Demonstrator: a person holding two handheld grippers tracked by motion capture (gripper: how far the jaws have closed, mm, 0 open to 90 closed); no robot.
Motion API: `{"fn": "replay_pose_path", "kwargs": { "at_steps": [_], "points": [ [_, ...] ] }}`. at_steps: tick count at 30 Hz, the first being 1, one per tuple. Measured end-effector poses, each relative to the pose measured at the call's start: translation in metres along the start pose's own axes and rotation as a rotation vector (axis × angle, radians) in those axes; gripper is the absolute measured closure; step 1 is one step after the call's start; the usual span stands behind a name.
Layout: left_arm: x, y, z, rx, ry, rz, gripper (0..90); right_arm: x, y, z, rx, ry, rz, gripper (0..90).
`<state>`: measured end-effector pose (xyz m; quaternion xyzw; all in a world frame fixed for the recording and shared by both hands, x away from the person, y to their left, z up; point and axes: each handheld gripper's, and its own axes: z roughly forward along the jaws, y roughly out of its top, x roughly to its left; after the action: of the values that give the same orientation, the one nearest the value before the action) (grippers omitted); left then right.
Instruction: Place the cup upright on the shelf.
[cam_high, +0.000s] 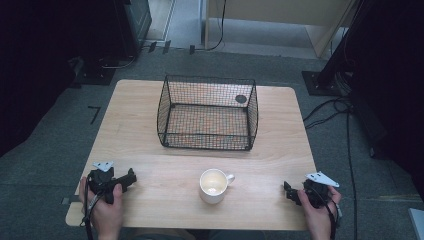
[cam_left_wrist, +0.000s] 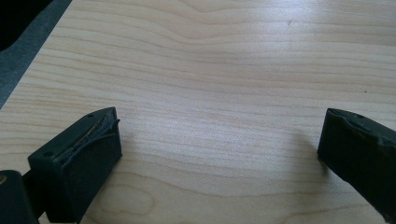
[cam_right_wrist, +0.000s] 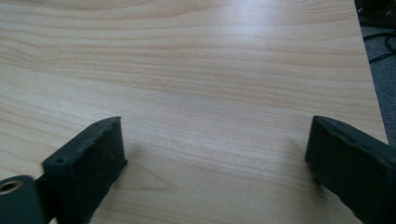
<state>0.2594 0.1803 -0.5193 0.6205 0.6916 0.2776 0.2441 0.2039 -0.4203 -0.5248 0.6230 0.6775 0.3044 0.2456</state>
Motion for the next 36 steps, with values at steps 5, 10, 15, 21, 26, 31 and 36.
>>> {"fn": "replay_pose_path", "kwargs": {
  "at_steps": [5,10,15,21,26,31,36],
  "points": [
    [-0.001,0.000,0.000,-0.001,-0.002,0.003,0.0,0.000,0.003,-0.005,-0.030,0.053,0.049,9.0],
    [-0.002,0.000,0.000,0.000,-0.007,0.012,0.0,0.014,0.011,-0.014,-0.057,0.089,0.025,9.0],
    [-0.003,0.000,0.000,-0.001,-0.009,0.012,0.0,0.026,0.017,-0.020,-0.072,0.120,-0.007,9.0],
    [-0.003,0.000,0.000,-0.001,-0.011,0.015,0.0,0.039,0.026,-0.026,-0.080,0.173,-0.026,9.0],
    [-0.003,0.000,0.000,-0.001,-0.012,0.016,0.0,0.050,0.031,-0.026,-0.090,0.210,-0.034,9.3],
    [-0.003,0.000,0.000,-0.001,-0.012,0.016,0.0,0.059,0.034,-0.025,-0.091,0.228,-0.052,9.4],
    [-0.003,0.000,0.000,-0.001,-0.013,0.015,0.0,0.072,0.039,-0.024,-0.099,0.244,-0.070,13.0]
  ]
}}
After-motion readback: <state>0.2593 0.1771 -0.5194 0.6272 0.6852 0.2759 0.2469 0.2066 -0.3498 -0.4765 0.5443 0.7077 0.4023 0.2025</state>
